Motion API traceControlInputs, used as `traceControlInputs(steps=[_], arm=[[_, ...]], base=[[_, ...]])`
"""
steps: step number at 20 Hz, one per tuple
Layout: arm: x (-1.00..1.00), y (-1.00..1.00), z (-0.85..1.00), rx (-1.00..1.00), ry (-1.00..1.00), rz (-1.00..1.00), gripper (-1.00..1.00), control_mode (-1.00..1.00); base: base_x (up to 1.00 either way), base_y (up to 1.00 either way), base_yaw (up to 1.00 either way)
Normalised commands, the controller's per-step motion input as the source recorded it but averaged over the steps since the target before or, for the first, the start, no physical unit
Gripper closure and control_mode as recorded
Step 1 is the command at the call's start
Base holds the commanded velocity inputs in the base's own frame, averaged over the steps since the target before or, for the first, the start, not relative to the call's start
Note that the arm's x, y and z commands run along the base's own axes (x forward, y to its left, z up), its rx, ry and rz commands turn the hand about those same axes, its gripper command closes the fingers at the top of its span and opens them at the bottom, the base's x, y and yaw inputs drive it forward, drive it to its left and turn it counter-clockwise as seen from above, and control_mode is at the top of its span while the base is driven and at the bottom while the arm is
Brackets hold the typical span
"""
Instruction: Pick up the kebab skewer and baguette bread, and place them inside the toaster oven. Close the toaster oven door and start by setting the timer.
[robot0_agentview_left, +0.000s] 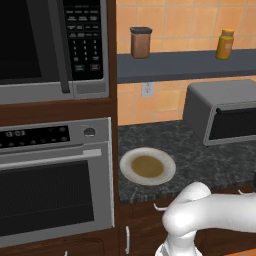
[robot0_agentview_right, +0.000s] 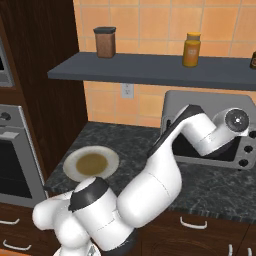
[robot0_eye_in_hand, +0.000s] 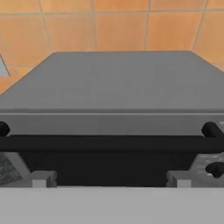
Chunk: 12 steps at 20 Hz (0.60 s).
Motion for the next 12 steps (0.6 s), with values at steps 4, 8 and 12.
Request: traceControlInputs(steps=[4, 8, 12], arm=[[-0.04, 0.00, 0.00, 0.00, 0.09, 0.02, -1.00, -1.00], [-0.17, 0.12, -0.09, -0.01, 0.08, 0.01, -1.00, -1.00], [-0.57, 0.64, -0.23, -0.04, 0.02, 0.00, -1.00, -1.00]], base=[[0.00, 0.00, 0.00], [0.00, 0.00, 0.00], [0.00, 0.00, 0.00]])
